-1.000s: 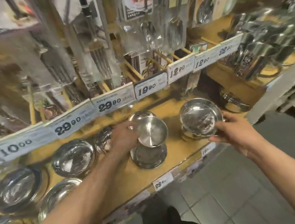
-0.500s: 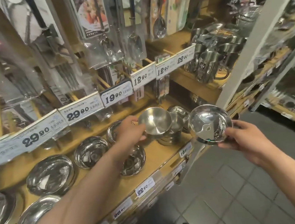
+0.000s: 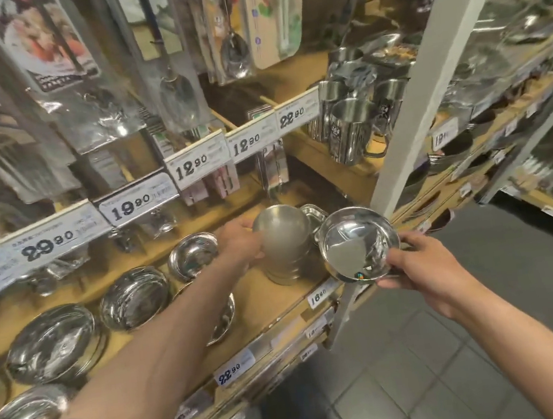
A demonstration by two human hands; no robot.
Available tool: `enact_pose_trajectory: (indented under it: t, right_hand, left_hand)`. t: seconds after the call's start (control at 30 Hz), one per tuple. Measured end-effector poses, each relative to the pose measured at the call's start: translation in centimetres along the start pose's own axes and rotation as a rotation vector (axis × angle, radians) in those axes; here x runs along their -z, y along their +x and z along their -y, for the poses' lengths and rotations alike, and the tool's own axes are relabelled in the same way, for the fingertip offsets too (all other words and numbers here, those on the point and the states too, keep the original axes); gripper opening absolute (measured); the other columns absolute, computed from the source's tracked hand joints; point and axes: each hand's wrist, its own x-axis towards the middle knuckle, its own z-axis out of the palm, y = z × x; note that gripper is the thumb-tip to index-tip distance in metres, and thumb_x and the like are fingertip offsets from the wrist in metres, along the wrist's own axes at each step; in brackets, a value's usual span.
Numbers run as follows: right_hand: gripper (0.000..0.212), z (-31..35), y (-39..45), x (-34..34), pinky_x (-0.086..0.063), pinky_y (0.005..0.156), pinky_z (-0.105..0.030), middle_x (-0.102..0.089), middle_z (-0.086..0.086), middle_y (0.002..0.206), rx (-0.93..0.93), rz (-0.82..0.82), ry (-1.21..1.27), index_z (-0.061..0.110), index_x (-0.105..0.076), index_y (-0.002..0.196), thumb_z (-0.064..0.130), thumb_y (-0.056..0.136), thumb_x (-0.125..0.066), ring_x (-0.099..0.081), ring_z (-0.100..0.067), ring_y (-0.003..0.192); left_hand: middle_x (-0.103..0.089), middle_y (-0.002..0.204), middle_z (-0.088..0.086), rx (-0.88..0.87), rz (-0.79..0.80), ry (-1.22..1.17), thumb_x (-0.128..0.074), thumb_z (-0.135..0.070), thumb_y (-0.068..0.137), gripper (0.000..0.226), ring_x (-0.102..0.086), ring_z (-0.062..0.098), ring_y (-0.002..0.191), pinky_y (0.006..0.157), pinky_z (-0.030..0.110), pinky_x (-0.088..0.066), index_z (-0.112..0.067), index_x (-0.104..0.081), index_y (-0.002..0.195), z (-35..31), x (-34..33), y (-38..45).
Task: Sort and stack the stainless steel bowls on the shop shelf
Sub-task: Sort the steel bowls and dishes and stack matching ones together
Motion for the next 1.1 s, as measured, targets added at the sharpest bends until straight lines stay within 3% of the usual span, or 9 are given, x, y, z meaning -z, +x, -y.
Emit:
enact_pose_trajectory:
  t: [0.1,0.2,0.3,0.57,0.73,0.87,0.93,1.0,1.1]
  right_hand:
    - [0.032,-0.1,0.6,0.2,-0.062,0.059,-0.027,-0.08,-0.011,0.091,-0.001,0.019,-0.012,0.014,-0.065,0.121,-0.002,0.093,-0.064,-0.078,-0.024,0.078]
    - [0.031,-0.1,0.9,0.3,-0.062,0.06,-0.028,-0.08,-0.009,0.092,0.0,0.033,-0.025,0.014,-0.066,0.119,-0.002,0.092,-0.063,-0.078,-0.023,0.08]
    - [0.032,-0.1,1.2,0.2,-0.063,0.064,-0.031,-0.079,-0.011,0.098,0.011,0.053,-0.024,0.014,-0.068,0.119,-0.002,0.091,-0.065,-0.078,-0.025,0.084]
    - [0.035,0.0,1.3,-0.2,-0.064,0.062,-0.031,-0.077,-0.015,0.104,-0.004,0.051,0.014,0.013,-0.065,0.123,-0.002,0.091,-0.067,-0.078,-0.028,0.084]
    - [0.037,-0.1,1.1,-0.2,-0.064,0.066,-0.033,-0.076,-0.015,0.108,0.006,0.045,-0.003,0.016,-0.064,0.126,0.0,0.093,-0.066,-0.078,-0.027,0.086]
    - [0.036,-0.2,0.8,-0.2,-0.064,0.063,-0.031,-0.077,-0.015,0.106,0.009,0.032,0.003,0.016,-0.065,0.125,-0.001,0.093,-0.065,-0.078,-0.027,0.085]
    - [0.037,-0.3,0.7,-0.3,-0.064,0.063,-0.031,-0.076,-0.016,0.108,0.004,0.03,0.004,0.017,-0.065,0.126,-0.001,0.093,-0.065,-0.078,-0.027,0.085]
    - [0.037,-0.3,0.6,-0.5,-0.064,0.063,-0.031,-0.075,-0.016,0.11,-0.002,0.034,0.001,0.017,-0.065,0.126,0.0,0.093,-0.065,-0.078,-0.027,0.086]
    - [0.037,-0.3,0.6,-0.8,-0.065,0.066,-0.033,-0.073,-0.017,0.113,-0.008,0.049,-0.011,0.016,-0.065,0.126,0.0,0.093,-0.066,-0.078,-0.027,0.086]
  left_hand:
    - [-0.071,0.079,0.015,0.023,0.012,-0.014,-0.068,0.0,0.086,0.025,-0.065,0.02,0.055,0.04,0.023,-0.053,-0.008,-0.065,0.109,0.3,-0.5,0.0]
    - [-0.07,0.099,0.022,0.043,0.058,-0.038,-0.069,-0.002,0.087,0.034,-0.068,0.028,0.071,0.055,0.032,-0.06,-0.007,-0.06,0.119,0.8,-0.6,0.2]
    - [-0.067,0.114,0.027,0.057,0.067,-0.085,-0.068,-0.001,0.088,0.036,-0.066,0.032,0.072,0.068,0.043,-0.063,-0.006,-0.061,0.123,1.1,-0.7,0.4]
    - [-0.07,0.106,0.03,0.046,0.053,-0.083,-0.057,0.002,0.093,0.029,-0.067,0.037,0.069,0.079,0.058,-0.06,-0.006,-0.065,0.119,1.2,-0.7,1.2]
    - [-0.073,0.096,0.027,0.04,0.041,-0.048,-0.058,-0.003,0.094,0.029,-0.066,0.032,0.061,0.073,0.054,-0.062,-0.011,-0.066,0.121,1.2,-0.7,1.5]
    - [-0.073,0.1,0.023,0.048,0.054,-0.043,-0.061,-0.006,0.094,0.031,-0.073,0.036,0.072,0.073,0.052,-0.063,-0.013,-0.064,0.125,1.4,-0.8,1.7]
    - [-0.072,0.107,0.024,0.046,0.065,-0.021,-0.063,-0.008,0.093,0.032,-0.069,0.031,0.064,0.061,0.041,-0.063,-0.012,-0.063,0.125,1.5,-0.7,1.8]
    - [-0.07,0.11,0.025,0.036,0.081,0.002,-0.064,-0.011,0.091,0.035,-0.059,0.023,0.052,0.039,0.024,-0.049,-0.01,-0.06,0.126,1.7,-0.5,1.9]
    - [-0.064,0.082,0.014,0.02,0.085,0.041,-0.066,-0.022,0.09,0.04,-0.05,0.016,0.043,0.042,0.019,-0.037,-0.011,-0.057,0.127,1.8,0.1,1.6]
